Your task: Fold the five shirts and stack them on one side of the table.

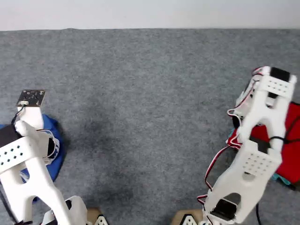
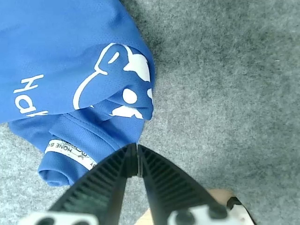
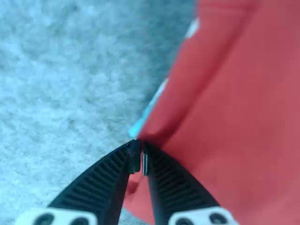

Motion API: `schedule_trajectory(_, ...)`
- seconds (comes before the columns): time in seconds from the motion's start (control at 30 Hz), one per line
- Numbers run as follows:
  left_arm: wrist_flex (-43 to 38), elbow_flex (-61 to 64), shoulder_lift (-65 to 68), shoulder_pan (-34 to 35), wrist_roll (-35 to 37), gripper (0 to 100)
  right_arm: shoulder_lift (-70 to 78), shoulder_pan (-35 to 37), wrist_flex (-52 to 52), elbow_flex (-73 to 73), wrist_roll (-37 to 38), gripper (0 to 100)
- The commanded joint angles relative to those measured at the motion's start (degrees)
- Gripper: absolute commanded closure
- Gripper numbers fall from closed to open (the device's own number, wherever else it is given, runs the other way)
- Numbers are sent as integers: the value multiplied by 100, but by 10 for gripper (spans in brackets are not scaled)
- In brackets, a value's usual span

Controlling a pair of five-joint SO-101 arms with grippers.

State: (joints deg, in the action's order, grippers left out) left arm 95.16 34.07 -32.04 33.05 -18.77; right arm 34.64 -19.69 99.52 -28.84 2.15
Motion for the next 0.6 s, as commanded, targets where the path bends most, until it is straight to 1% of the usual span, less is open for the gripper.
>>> schedule_trajectory(0.0, -53, -31, -114, -18, -18, 994, -277, 180, 312, -580, 53, 989)
schedule_trajectory(0.23, -79, -40, -132, -18, -26, 994, -1473, -215, 321, -677, 62, 989)
schedule_trajectory(0.4, -79, -66, -141, -18, -26, 994, -2035, -488, 330, -659, 62, 990)
schedule_trajectory(0.57, 0, -101, -149, 18, -26, 994, -2721, -374, 347, -510, 79, 990)
